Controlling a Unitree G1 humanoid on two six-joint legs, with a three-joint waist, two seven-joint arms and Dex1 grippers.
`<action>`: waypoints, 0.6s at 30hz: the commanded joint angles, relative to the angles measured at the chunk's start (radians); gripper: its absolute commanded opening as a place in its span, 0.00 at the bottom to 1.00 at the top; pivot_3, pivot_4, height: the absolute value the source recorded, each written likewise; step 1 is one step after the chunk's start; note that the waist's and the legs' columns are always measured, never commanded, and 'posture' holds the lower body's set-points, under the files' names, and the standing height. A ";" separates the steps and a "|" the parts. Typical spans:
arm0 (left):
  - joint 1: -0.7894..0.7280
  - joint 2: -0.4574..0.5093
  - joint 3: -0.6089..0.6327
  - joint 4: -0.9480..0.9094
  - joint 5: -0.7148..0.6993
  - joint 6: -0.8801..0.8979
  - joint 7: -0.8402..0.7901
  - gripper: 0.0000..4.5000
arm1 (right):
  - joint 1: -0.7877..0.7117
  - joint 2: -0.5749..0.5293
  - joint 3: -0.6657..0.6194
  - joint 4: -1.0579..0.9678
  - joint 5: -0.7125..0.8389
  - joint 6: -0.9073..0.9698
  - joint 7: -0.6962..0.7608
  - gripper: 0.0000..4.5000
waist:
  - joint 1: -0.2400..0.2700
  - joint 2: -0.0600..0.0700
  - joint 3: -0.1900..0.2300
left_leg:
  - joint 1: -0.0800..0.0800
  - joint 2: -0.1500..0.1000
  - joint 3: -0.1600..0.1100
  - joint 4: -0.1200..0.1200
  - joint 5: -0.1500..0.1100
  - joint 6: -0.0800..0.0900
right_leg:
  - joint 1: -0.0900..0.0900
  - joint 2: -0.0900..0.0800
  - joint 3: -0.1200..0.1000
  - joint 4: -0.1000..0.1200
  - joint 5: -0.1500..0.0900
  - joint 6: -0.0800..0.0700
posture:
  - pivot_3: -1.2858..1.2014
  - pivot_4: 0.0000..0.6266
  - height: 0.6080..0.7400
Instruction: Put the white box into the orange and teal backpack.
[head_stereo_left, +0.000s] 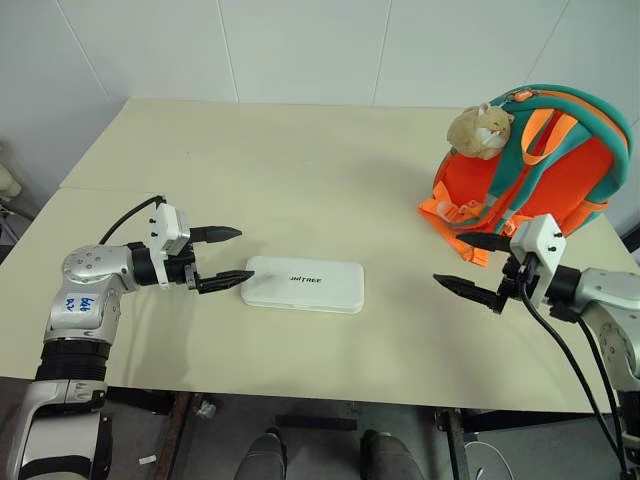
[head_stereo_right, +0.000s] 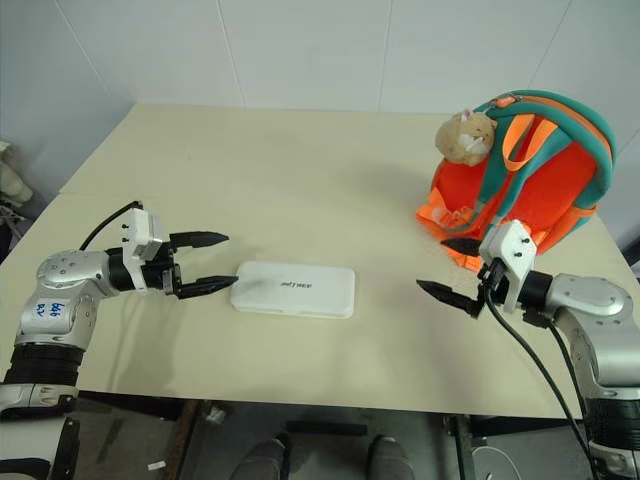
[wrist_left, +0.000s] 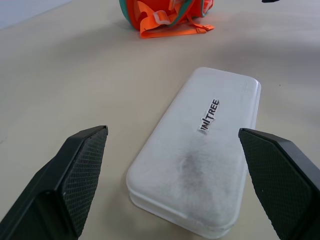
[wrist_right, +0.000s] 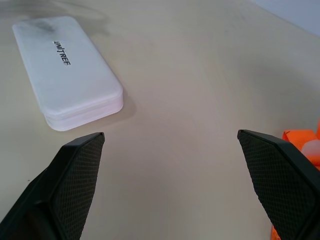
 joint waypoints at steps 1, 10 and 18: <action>-0.005 0.024 0.019 -0.049 -0.022 0.026 -0.015 1.00 | -0.037 0.023 0.010 0.003 0.008 -0.021 -0.005 1.00 | -0.001 0.000 0.000 | 0.000 0.000 0.000 0.000 0.000 0.000 | 0.000 0.000 0.000 0.000 0.000 0.000 | 0.52 0.24 1.00; -0.049 0.088 0.049 -0.020 -0.108 0.306 -0.046 1.00 | -0.122 0.057 0.121 0.030 -0.010 0.020 0.028 1.00 | -0.002 0.000 0.000 | 0.000 0.000 0.000 0.000 0.000 0.000 | 0.000 0.000 0.000 0.001 0.000 0.000 | 0.52 0.24 1.00; -0.116 0.231 -0.051 0.142 -0.105 0.747 -0.121 1.00 | -0.177 0.000 0.213 -0.069 0.129 0.417 0.104 1.00 | -0.008 0.000 0.000 | 0.001 0.001 0.000 -0.001 0.000 0.000 | 0.000 0.001 0.000 0.003 -0.001 -0.001 | 0.52 0.24 1.00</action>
